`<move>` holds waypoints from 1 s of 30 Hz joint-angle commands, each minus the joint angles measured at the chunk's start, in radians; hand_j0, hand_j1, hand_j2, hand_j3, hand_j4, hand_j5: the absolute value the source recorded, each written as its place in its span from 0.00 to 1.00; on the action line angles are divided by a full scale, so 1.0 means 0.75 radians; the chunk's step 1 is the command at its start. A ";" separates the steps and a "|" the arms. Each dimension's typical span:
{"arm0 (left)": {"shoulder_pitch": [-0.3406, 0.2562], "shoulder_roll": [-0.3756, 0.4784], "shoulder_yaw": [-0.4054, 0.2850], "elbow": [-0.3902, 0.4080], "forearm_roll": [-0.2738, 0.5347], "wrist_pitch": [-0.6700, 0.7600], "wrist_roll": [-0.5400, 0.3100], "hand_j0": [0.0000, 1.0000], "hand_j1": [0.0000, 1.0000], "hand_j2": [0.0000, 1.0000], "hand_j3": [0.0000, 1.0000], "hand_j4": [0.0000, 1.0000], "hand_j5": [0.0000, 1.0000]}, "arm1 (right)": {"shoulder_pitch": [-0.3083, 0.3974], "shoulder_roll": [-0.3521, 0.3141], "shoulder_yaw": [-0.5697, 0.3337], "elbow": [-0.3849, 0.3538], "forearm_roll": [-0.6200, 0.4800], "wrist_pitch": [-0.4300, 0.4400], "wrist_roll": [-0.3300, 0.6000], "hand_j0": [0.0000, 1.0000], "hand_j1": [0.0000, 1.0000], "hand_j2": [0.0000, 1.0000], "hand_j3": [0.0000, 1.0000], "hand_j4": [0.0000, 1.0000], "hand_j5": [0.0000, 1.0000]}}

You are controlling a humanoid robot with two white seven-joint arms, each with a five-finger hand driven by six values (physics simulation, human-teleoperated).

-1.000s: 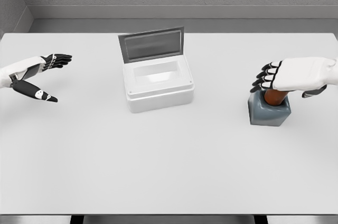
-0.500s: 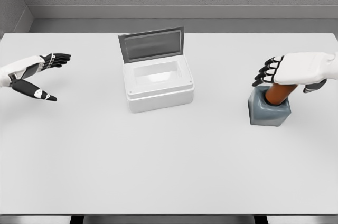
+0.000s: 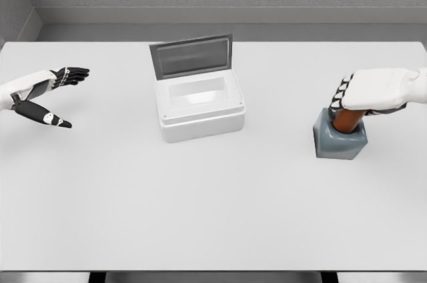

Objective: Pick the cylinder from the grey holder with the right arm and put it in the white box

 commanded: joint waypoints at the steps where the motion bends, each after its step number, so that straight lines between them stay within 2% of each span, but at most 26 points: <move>1: 0.000 0.001 0.003 -0.001 0.010 0.002 0.000 1.00 1.00 1.00 1.00 1.00 1.00 | 0.000 -0.003 0.033 -0.019 -0.003 -0.021 0.008 0.35 0.35 0.35 0.35 0.35 0.35; 2: 0.000 0.001 0.003 -0.001 0.010 0.002 0.000 1.00 1.00 1.00 1.00 1.00 1.00 | 0.000 -0.005 0.040 -0.019 -0.008 -0.021 0.008 0.22 0.22 0.22 0.22 0.22 0.22; 5: -0.002 0.001 0.003 0.001 0.008 0.002 0.000 1.00 1.00 1.00 1.00 1.00 1.00 | 0.002 -0.009 0.040 -0.015 -0.032 -0.021 0.008 0.08 0.08 0.08 0.08 0.08 0.08; 6: -0.002 0.001 0.003 0.001 0.010 0.002 0.000 1.00 1.00 1.00 1.00 1.00 1.00 | 0.002 -0.015 0.036 -0.010 -0.051 -0.021 0.008 0.00 0.00 0.00 0.00 0.00 0.00; 10: -0.002 0.001 0.003 0.001 0.010 0.004 0.000 1.00 1.00 1.00 1.00 1.00 1.00 | 0.000 -0.060 -0.038 -0.002 -0.061 -0.021 0.008 0.00 0.00 0.00 0.00 0.00 0.00; 11: -0.002 0.001 0.003 0.001 0.010 0.002 0.000 1.00 1.00 1.00 1.00 1.00 1.00 | 0.000 -0.076 -0.069 0.016 -0.106 -0.021 0.008 0.00 0.00 0.00 0.00 0.00 0.00; 13: -0.002 0.001 0.003 0.001 0.010 0.004 0.000 1.00 1.00 1.00 1.00 1.00 1.00 | 0.002 -0.097 -0.196 0.041 -0.165 -0.021 0.008 0.00 0.00 0.00 0.00 0.00 0.00; 15: -0.002 0.001 0.003 0.001 0.010 0.004 0.000 1.00 1.00 1.00 1.00 1.00 1.00 | -0.006 -0.074 -0.261 0.057 -0.196 -0.021 0.008 0.00 0.00 0.00 0.00 0.00 0.00; 18: -0.002 -0.001 0.003 0.001 0.008 0.004 0.000 1.00 1.00 1.00 1.00 1.00 1.00 | -0.045 0.112 -0.267 0.063 -0.196 -0.021 0.008 0.00 0.00 0.00 0.00 0.00 0.00; 19: -0.002 -0.001 0.003 0.001 0.008 0.004 0.000 1.00 1.00 1.00 1.00 1.00 1.00 | -0.055 0.177 -0.263 0.094 -0.196 -0.021 0.008 0.00 0.00 0.00 0.00 0.00 0.00; 24: 0.010 -0.003 0.003 -0.001 0.006 0.002 0.000 1.00 1.00 1.00 1.00 1.00 1.00 | -0.139 0.482 -0.253 0.276 -0.177 -0.021 0.008 0.00 0.00 0.00 0.00 0.00 0.00; 27: 0.010 -0.001 0.003 -0.001 0.008 0.002 0.000 1.00 1.00 1.00 1.00 1.00 1.00 | -0.208 0.707 -0.173 0.474 -0.118 -0.021 0.008 0.00 0.00 0.00 0.00 0.00 0.00; 28: 0.010 -0.001 0.003 0.001 0.008 0.002 0.000 1.00 1.00 1.00 1.00 1.00 1.00 | -0.210 0.752 -0.169 0.495 -0.096 -0.021 0.008 0.00 0.00 0.00 0.00 0.00 0.00; 30: 0.010 -0.001 0.003 0.001 0.008 0.002 0.000 1.00 1.00 1.00 1.00 1.00 1.00 | -0.223 0.787 -0.136 0.495 -0.093 -0.021 0.008 0.00 0.00 0.00 0.00 0.00 0.00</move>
